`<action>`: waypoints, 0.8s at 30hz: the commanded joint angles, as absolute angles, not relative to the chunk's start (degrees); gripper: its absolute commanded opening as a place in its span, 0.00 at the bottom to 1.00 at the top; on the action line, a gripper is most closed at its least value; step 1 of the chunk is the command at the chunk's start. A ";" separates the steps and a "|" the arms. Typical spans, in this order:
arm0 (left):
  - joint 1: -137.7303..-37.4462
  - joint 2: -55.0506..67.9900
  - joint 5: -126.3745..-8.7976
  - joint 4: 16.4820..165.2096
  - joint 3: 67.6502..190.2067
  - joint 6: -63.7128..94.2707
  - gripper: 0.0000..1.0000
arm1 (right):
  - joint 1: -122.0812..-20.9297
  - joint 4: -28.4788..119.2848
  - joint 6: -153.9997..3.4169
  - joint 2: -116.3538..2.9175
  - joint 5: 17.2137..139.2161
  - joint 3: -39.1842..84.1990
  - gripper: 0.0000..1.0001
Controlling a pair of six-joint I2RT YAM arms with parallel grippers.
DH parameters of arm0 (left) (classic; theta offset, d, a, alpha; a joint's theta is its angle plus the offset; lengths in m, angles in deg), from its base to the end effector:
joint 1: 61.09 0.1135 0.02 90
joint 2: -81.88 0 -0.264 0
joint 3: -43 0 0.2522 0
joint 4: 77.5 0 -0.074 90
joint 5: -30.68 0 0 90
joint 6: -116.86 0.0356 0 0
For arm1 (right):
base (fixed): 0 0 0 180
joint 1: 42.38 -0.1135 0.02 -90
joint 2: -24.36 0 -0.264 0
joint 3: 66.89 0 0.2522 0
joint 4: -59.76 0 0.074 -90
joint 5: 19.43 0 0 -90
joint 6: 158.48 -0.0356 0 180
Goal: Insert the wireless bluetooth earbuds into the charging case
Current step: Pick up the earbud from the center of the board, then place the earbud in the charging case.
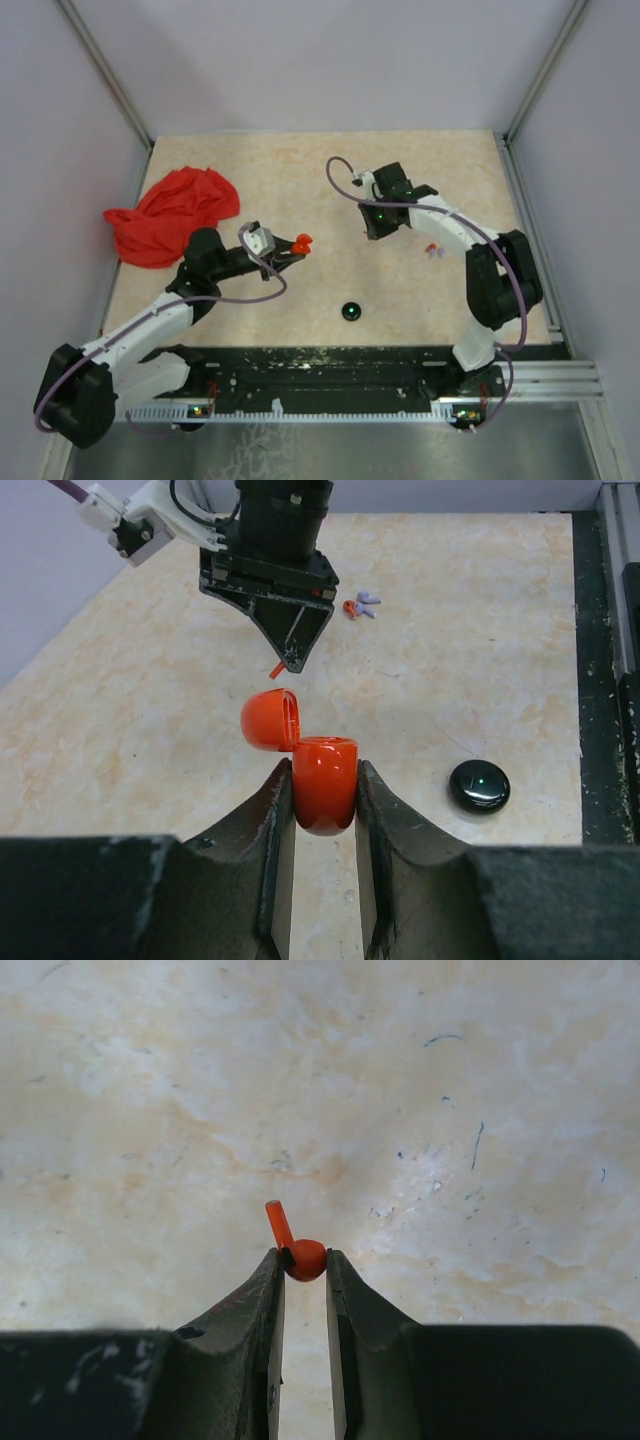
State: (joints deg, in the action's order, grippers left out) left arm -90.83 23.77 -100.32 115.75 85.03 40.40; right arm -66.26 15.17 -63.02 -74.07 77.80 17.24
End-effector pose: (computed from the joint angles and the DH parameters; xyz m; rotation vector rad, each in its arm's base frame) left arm 0.1826 -0.1312 0.2628 1.0987 1.2538 -0.7920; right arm 0.3270 0.1497 0.2188 -0.7059 2.5150 0.2792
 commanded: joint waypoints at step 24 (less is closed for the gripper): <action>-90.58 21.16 -107.16 136.87 79.47 62.30 0.01 | -89.42 -9.40 -61.18 -56.72 79.82 37.55 0.05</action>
